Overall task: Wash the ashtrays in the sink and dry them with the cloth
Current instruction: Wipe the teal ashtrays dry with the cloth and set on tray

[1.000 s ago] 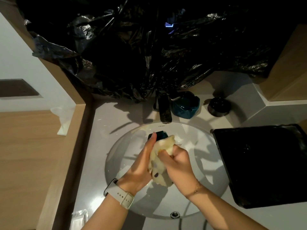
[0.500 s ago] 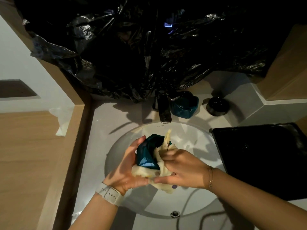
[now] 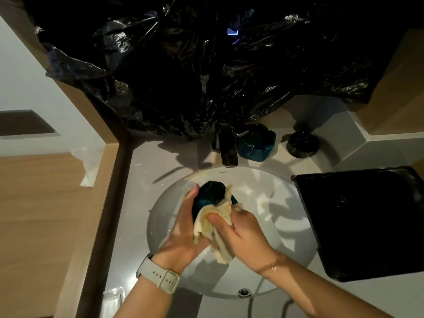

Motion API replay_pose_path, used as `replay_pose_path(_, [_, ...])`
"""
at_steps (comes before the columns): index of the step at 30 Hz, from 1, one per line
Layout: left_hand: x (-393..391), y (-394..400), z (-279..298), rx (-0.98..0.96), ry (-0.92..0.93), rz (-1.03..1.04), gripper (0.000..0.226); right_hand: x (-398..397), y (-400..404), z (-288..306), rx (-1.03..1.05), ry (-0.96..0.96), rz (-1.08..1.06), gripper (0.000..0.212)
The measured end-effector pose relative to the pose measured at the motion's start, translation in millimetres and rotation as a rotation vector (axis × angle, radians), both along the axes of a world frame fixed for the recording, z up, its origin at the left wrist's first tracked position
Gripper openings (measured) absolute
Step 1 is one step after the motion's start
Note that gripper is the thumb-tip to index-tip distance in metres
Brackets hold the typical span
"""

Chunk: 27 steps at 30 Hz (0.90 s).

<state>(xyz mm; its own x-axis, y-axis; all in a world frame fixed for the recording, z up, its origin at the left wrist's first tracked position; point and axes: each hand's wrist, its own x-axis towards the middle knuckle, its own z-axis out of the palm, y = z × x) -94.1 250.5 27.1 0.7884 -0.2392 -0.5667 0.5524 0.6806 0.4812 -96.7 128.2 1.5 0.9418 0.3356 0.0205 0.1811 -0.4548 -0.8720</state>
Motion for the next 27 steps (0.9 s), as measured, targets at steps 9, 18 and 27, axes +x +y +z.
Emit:
replay_pose_path(9, [-28.7,9.8,-3.9,-0.03,0.03,0.079,0.053,-20.8,-42.3,40.5,0.367,0.187,-0.159,0.019])
replay_pose_path(18, [-2.3,-9.8,-20.5,-0.127,0.06,0.164,0.057,34.8,-53.3,33.2,0.407,0.475,-0.139,0.013])
replay_pose_path(27, [32.1,-22.9,-112.5,-0.153,0.001,0.197,0.056,67.8,-42.5,-74.3,0.156,0.238,-0.191,0.014])
